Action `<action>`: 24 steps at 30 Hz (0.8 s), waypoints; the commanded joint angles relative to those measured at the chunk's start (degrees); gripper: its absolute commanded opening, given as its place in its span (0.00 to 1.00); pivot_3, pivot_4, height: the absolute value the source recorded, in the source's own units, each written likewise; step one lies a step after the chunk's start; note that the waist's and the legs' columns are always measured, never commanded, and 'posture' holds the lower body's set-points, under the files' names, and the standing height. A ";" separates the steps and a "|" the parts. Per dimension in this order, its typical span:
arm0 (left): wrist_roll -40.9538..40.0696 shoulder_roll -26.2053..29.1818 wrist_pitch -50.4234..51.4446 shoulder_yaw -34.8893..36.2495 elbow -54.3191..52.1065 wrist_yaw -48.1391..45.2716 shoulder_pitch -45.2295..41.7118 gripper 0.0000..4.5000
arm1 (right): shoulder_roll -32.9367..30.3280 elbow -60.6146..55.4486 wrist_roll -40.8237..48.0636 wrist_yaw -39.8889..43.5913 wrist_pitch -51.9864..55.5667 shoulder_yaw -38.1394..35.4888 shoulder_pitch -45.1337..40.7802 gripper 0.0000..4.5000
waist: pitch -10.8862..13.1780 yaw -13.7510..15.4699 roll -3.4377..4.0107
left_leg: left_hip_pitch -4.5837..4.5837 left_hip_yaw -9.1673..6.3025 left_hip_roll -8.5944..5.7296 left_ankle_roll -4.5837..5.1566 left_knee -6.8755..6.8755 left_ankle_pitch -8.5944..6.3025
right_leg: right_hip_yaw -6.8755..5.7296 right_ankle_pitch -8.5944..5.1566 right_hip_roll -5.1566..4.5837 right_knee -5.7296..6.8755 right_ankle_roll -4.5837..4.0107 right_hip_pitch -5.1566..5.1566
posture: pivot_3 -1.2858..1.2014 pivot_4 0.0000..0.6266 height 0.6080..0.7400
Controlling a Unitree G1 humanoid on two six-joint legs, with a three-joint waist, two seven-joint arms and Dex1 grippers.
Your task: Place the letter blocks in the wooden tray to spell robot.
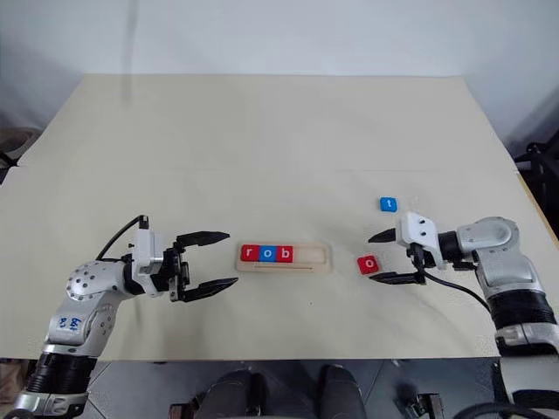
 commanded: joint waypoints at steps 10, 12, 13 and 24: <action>-0.99 0.63 0.39 0.75 -2.68 -0.18 -0.18 1.00 | 0.16 3.79 -0.06 3.96 -2.89 1.36 -2.11 0.41 | 0.00 -0.14 0.01 | 0.02 -0.01 0.02 -0.03 0.01 0.02 | -0.01 0.00 0.02 0.03 0.00 0.01 | 0.52 0.24 1.00; -0.91 0.54 0.30 0.62 -2.46 -0.25 -0.41 1.00 | 0.31 2.32 0.76 3.84 -2.22 1.04 -1.94 0.32 | 0.00 -0.15 0.00 | 0.02 -0.01 0.02 -0.03 0.01 0.02 | -0.01 0.00 0.02 0.03 0.00 0.01 | 0.52 0.24 1.00; -0.89 0.50 0.28 0.56 -2.40 -0.28 -0.47 1.00 | 0.34 1.49 1.03 3.51 -2.03 0.91 -1.91 0.32 | 0.00 -0.16 0.00 | 0.02 -0.01 0.02 -0.03 0.01 0.02 | -0.01 0.00 0.02 0.04 0.00 0.01 | 0.52 0.24 1.00; -0.40 0.31 -0.48 0.07 -0.43 -1.67 -1.75 1.00 | 4.32 -19.98 6.66 -1.73 21.47 2.67 -5.54 0.32 | 0.00 -0.19 0.02 | 0.01 -0.13 0.06 -0.04 0.01 0.02 | 0.01 0.00 0.05 0.11 -0.01 -0.07 | 0.52 0.24 1.00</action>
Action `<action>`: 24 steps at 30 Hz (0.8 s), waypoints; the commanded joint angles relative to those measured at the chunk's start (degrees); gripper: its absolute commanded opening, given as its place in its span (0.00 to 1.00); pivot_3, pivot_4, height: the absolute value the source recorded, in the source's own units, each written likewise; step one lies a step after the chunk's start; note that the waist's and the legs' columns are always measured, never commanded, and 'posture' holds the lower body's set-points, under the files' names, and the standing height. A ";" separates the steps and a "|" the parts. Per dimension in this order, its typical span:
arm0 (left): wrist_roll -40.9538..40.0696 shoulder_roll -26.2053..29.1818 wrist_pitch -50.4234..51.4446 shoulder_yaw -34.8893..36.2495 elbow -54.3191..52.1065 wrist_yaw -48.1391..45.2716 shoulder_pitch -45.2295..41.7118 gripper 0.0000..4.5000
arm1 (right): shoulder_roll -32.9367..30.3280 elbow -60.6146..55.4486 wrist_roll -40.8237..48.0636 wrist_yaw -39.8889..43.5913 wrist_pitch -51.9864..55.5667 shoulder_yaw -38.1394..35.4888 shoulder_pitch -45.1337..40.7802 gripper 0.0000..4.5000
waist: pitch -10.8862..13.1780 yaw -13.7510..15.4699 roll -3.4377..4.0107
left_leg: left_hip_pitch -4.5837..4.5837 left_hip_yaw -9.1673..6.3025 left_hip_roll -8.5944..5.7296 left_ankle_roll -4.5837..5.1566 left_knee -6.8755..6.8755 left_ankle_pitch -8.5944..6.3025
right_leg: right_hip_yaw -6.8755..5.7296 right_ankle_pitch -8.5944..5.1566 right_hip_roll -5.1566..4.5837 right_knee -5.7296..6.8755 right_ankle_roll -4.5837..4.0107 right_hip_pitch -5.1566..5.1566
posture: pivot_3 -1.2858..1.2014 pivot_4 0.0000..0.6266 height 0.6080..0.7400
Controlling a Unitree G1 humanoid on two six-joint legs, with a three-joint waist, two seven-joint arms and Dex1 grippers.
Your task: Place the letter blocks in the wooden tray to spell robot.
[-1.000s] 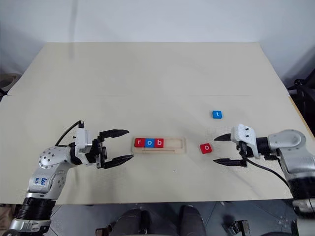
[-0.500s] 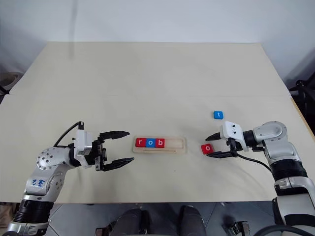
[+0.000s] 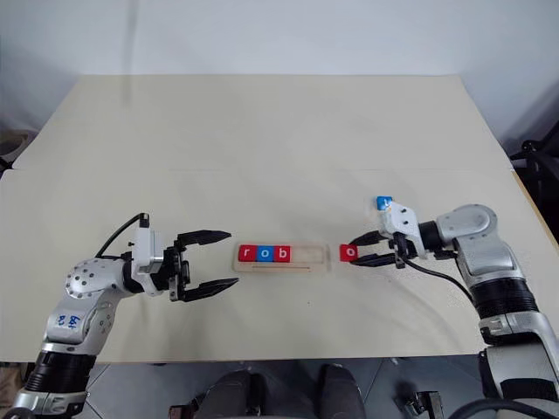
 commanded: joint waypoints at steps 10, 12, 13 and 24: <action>-0.09 -0.66 -1.29 -0.31 0.09 -0.36 -1.19 1.00 | 7.79 -5.94 -6.52 -8.33 8.26 8.21 -4.46 0.32 | 0.00 0.03 0.00 | -0.06 0.04 -0.06 0.00 0.01 0.00 | -0.03 0.00 -0.04 -0.02 0.01 -0.01 | 0.52 0.24 1.00; -0.02 -0.75 -1.28 -0.23 -0.23 -0.01 -0.83 1.00 | 8.57 -4.85 -7.61 -9.62 7.96 8.62 -4.68 0.32 | 0.00 -0.03 0.00 | -0.06 0.07 -0.06 0.00 0.01 0.00 | -0.04 0.00 -0.03 -0.02 0.01 -0.01 | 0.52 0.24 1.00; 0.01 -0.79 -1.27 -0.20 -0.39 0.16 -0.68 1.00 | 8.81 -4.45 -7.92 -9.81 7.70 8.73 -4.76 0.32 | 0.00 -0.04 0.00 | -0.06 0.09 -0.06 0.00 0.01 0.00 | -0.03 0.00 -0.02 -0.02 0.01 -0.01 | 0.52 0.24 1.00; 0.00 -0.92 -1.35 -0.12 -1.31 1.47 0.29 1.00 | 8.75 -3.94 -8.55 -7.77 7.70 9.12 -4.91 0.49 | 0.00 -0.03 0.00 | -0.06 0.08 -0.05 0.00 0.01 0.00 | -0.03 0.00 -0.02 -0.01 0.00 -0.01 | 0.52 0.24 1.00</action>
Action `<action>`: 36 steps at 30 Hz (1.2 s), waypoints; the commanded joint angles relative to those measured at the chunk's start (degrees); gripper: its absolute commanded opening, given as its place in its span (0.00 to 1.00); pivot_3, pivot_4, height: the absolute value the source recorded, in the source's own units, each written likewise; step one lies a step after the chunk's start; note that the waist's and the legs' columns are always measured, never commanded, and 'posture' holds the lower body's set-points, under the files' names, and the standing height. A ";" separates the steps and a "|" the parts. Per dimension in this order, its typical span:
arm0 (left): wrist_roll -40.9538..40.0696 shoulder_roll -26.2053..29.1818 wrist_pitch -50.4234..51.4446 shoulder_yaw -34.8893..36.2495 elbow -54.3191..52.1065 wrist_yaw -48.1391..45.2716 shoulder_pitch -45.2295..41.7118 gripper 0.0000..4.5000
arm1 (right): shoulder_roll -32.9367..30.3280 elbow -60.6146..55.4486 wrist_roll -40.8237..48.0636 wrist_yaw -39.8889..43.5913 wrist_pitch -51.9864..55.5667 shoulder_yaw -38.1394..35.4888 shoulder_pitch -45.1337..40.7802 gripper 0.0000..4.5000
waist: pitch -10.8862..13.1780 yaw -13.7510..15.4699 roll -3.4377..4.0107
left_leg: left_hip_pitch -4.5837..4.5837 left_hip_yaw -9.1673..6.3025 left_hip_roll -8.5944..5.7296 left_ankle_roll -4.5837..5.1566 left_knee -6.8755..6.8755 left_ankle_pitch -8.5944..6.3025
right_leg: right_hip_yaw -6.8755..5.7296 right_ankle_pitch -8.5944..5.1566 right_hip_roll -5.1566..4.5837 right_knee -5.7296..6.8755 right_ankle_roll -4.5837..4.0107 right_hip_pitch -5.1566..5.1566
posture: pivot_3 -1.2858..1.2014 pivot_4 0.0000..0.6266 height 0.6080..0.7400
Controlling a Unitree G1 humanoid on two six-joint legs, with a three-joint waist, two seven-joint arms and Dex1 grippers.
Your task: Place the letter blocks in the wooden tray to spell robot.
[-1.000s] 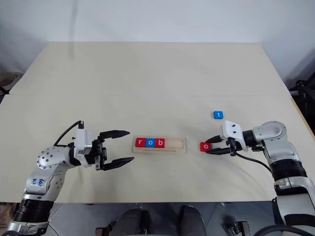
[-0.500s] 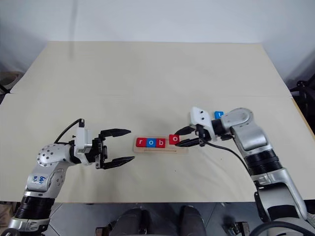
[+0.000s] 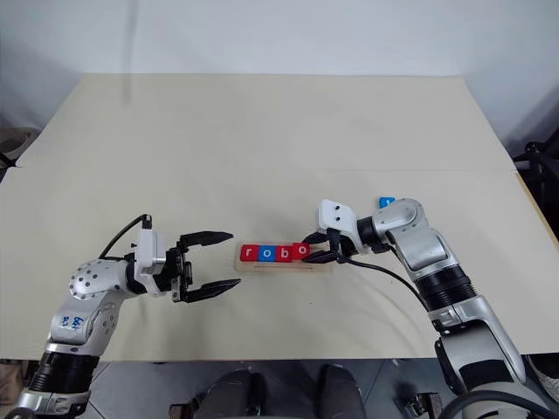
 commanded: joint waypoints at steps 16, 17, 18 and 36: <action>0.00 -0.65 -1.46 -0.16 0.11 0.18 -0.83 1.00 | -10.02 -10.97 7.38 -2.74 4.53 -14.05 11.90 1.00 | 0.00 0.42 -0.01 | -0.04 0.01 -0.02 0.01 0.00 0.00 | -0.09 0.00 -0.03 -0.07 0.00 0.06 | 0.52 0.24 1.00; 0.00 -0.64 -1.49 -0.20 0.31 0.09 -0.95 1.00 | -10.50 -11.98 7.79 -3.26 4.39 -14.94 13.32 1.00 | 0.00 0.33 -0.01 | -0.05 0.02 -0.02 0.01 -0.01 0.00 | -0.09 0.00 -0.03 -0.08 0.00 0.05 | 0.52 0.24 1.00; -0.04 -0.66 -1.46 -0.23 0.59 -0.01 -1.13 1.00 | -10.87 -13.73 8.84 -3.91 5.75 -16.00 15.18 1.00 | 0.00 0.27 -0.01 | -0.04 0.03 -0.02 0.01 -0.01 0.00 | -0.08 0.00 -0.02 -0.07 0.00 0.05 | 0.52 0.24 1.00; -0.22 -0.26 -1.10 -0.54 2.14 -0.99 -2.73 1.00 | -4.06 -19.29 8.62 -10.37 13.17 -4.77 13.65 0.01 | -0.01 0.17 -0.01 | 0.02 -0.01 0.02 -0.02 -0.02 0.01 | 0.00 0.02 0.03 -0.03 -0.04 0.01 | 0.52 0.24 1.00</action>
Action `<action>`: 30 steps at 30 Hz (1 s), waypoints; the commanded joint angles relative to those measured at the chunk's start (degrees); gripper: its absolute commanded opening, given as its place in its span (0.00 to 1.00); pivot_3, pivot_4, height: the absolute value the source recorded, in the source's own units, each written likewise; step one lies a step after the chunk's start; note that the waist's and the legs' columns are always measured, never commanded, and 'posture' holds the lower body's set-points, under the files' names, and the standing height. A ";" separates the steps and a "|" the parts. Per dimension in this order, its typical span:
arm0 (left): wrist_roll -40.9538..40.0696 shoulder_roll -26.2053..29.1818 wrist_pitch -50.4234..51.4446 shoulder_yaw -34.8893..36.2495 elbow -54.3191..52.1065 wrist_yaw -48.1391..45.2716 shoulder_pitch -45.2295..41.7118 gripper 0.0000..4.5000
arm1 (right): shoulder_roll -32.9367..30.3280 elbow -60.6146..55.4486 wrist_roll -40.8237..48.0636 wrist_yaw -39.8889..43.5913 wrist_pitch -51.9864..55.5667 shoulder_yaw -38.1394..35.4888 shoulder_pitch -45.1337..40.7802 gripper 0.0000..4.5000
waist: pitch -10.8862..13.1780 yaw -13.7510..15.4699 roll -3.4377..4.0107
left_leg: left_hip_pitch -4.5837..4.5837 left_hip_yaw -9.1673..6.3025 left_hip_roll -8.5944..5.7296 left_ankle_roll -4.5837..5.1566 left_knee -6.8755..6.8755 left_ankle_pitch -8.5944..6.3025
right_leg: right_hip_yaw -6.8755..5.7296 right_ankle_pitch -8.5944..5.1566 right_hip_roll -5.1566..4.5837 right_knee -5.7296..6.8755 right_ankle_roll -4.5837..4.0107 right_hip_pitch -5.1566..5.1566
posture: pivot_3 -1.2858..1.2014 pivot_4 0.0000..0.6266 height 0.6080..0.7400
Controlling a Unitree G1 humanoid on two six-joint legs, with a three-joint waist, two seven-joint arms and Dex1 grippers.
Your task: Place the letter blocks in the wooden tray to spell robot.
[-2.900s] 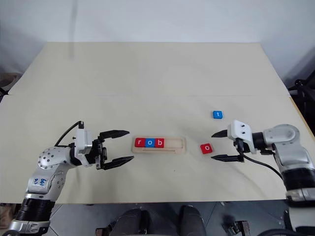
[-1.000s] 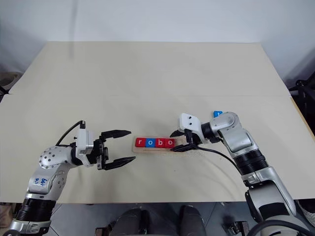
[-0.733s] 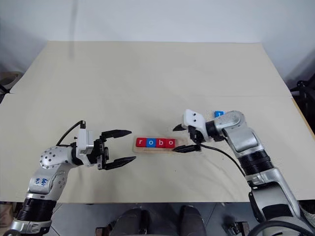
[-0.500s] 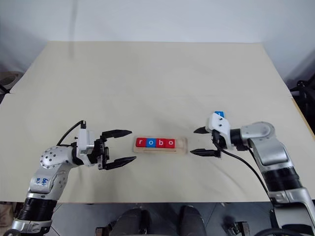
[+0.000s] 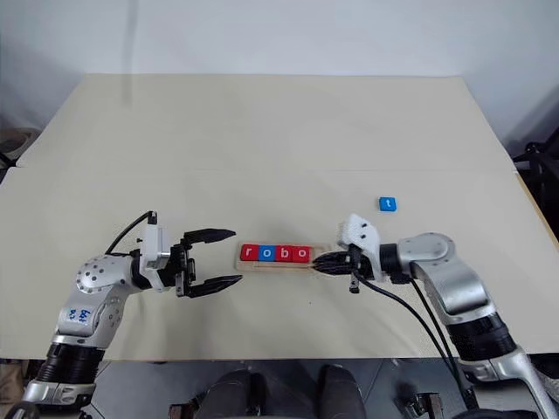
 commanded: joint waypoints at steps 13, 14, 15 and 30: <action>-0.22 0.17 -0.46 0.97 -3.57 2.16 1.45 1.00 | 3.63 6.24 -1.87 0.31 -2.46 3.24 -4.52 0.01 | 0.00 -0.10 0.00 | -0.01 0.01 0.00 0.00 0.00 0.00 | -0.01 0.00 0.00 0.01 0.00 0.00 | 0.52 0.24 1.00; -0.19 0.13 -0.48 0.91 -3.52 2.24 1.39 1.00 | 3.78 6.12 -1.63 0.26 -2.26 3.00 -4.63 0.01 | 0.00 -0.10 0.00 | -0.01 0.01 0.00 0.00 0.00 0.00 | -0.01 0.00 0.01 0.01 0.00 0.00 | 0.52 0.24 1.00; -0.19 0.11 -0.52 0.87 -3.51 2.27 1.35 1.00 | 3.83 5.83 -1.34 0.24 -1.93 2.75 -4.68 0.01 | 0.00 -0.11 0.00 | -0.01 0.01 0.00 0.00 0.00 0.00 | -0.01 0.00 0.01 0.01 0.00 0.00 | 0.52 0.24 1.00; -0.23 -0.24 -0.75 0.39 -2.76 1.89 0.39 1.00 | 4.76 5.80 -0.72 -2.44 -0.37 1.84 -4.16 0.01 | 0.00 -0.11 0.00 | -0.01 0.01 0.00 0.00 0.00 0.00 | -0.01 0.00 0.01 0.01 0.00 0.00 | 0.52 0.24 1.00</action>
